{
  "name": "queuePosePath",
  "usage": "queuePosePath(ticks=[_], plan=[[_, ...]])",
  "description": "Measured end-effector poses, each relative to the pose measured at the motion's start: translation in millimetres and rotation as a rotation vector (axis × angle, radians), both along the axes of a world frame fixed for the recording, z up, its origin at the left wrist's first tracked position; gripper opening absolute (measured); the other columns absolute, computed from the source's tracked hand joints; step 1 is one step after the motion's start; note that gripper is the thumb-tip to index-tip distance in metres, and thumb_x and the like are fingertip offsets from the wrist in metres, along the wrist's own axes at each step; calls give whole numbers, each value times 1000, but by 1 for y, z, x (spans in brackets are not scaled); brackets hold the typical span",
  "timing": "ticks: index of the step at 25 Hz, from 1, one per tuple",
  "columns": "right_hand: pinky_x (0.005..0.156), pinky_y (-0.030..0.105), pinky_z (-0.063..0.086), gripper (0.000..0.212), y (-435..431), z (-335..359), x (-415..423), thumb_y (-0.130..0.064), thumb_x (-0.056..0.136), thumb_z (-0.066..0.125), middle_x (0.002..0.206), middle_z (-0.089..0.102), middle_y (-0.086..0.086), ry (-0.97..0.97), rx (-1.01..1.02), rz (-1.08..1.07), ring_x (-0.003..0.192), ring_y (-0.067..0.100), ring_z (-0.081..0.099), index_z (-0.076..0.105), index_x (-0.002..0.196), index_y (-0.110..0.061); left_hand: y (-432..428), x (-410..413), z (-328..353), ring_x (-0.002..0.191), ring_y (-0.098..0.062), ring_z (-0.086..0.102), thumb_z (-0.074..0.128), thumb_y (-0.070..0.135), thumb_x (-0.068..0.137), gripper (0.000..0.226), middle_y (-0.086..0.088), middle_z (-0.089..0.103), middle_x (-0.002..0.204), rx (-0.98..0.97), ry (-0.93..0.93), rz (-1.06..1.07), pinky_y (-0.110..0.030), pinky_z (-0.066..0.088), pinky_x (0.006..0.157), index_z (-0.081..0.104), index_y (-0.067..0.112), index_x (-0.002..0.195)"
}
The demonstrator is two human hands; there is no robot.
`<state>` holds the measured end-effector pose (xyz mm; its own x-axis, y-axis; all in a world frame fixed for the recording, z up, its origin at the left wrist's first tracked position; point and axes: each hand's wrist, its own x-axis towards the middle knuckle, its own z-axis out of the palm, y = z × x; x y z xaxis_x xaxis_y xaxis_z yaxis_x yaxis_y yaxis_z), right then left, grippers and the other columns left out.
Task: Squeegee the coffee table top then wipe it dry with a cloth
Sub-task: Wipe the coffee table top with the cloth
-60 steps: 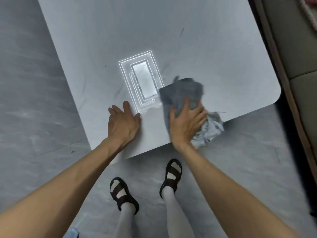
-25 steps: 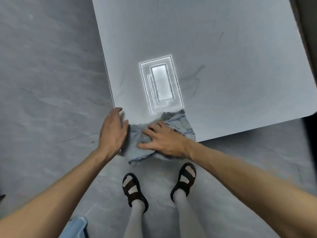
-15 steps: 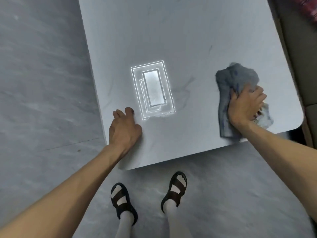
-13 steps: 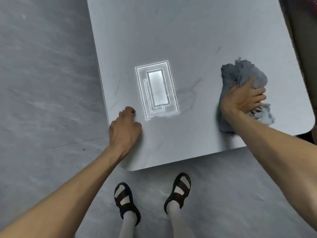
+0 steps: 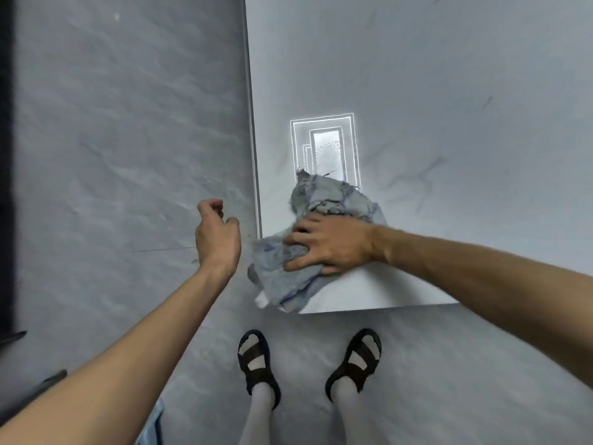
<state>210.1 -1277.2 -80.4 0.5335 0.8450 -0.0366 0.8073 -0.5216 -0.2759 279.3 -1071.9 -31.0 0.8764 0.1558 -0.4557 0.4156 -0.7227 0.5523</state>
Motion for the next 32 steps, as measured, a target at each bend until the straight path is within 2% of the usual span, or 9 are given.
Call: queuePosePath(ticks=[2, 6, 8, 13, 17, 22, 25, 27, 32], plan=[[88, 43, 45, 40, -25, 1, 23, -48, 95, 44, 126, 54, 13, -29, -40, -109, 105, 30, 51, 55, 131, -32, -1, -6, -1, 118, -23, 54, 44, 5, 93, 37, -7, 55, 133, -25, 41, -9, -27, 39, 87, 44, 13, 130], [87, 45, 42, 46, 12, 2, 73, -55, 90, 42, 123, 53, 19, -21, -38, -1118, 104, 37, 49, 56, 126, -31, 13, -11, 0, 101, -16, 52, 46, 11, 95, 34, -1, 55, 123, -81, 64, 54, -27, 39, 82, 45, 15, 129], [89, 46, 41, 51, 57, 5, 77, -58, 86, 42, 124, 52, 19, 37, -76, -1307, 105, 37, 48, 55, 126, -29, 29, -10, -1, 97, -16, 51, 46, 12, 94, 33, 2, 54, 115, -75, 55, 108, -27, 37, 80, 46, 15, 128], [89, 44, 41, 44, 104, -2, -29, -55, 86, 52, 124, 51, 12, 51, 11, -474, 105, 28, 46, 57, 122, -31, 51, -17, 3, 110, -22, 55, 46, 13, 93, 32, -3, 58, 122, -20, 30, 42, -30, 40, 86, 46, 14, 126], [91, 42, 42, 42, 27, -5, -71, -51, 94, 49, 130, 52, 12, 98, -22, 11, 113, 28, 44, 54, 131, -32, 26, -35, 7, 88, -22, 56, 46, 14, 94, 38, -9, 60, 110, 52, -44, -397, -29, 39, 74, 40, 17, 132], [97, 47, 41, 44, -132, -3, -109, -52, 90, 52, 132, 48, 15, -21, -137, -1156, 115, 35, 43, 53, 131, -33, -40, -77, -15, 140, -33, 28, 46, 18, 92, 45, -17, 27, 151, 161, 4, -918, -44, 34, 112, 38, 12, 136], [101, 49, 36, 47, -163, -2, -157, -53, 92, 46, 128, 50, 19, -54, -213, -1996, 117, 39, 43, 58, 120, -18, -74, -92, -17, 146, -45, -3, 45, 23, 92, 51, -32, 1, 156, 299, 141, -988, -49, 18, 119, 31, 12, 140], [99, 47, 37, 48, -146, -3, -182, -52, 91, 48, 130, 47, 20, -34, -188, -2210, 119, 41, 41, 59, 120, -15, -87, -95, -13, 143, -51, -9, 46, 21, 89, 51, -38, -4, 153, 345, 191, -969, -53, 14, 119, 32, 10, 136], [94, 43, 41, 46, -139, 3, -236, -50, 93, 47, 133, 47, 15, 130, -136, -1420, 114, 38, 45, 52, 134, -32, -101, -96, -7, 140, -57, -12, 42, 12, 82, 37, -43, -10, 150, 401, 283, -957, -55, 14, 117, 42, 9, 119]])
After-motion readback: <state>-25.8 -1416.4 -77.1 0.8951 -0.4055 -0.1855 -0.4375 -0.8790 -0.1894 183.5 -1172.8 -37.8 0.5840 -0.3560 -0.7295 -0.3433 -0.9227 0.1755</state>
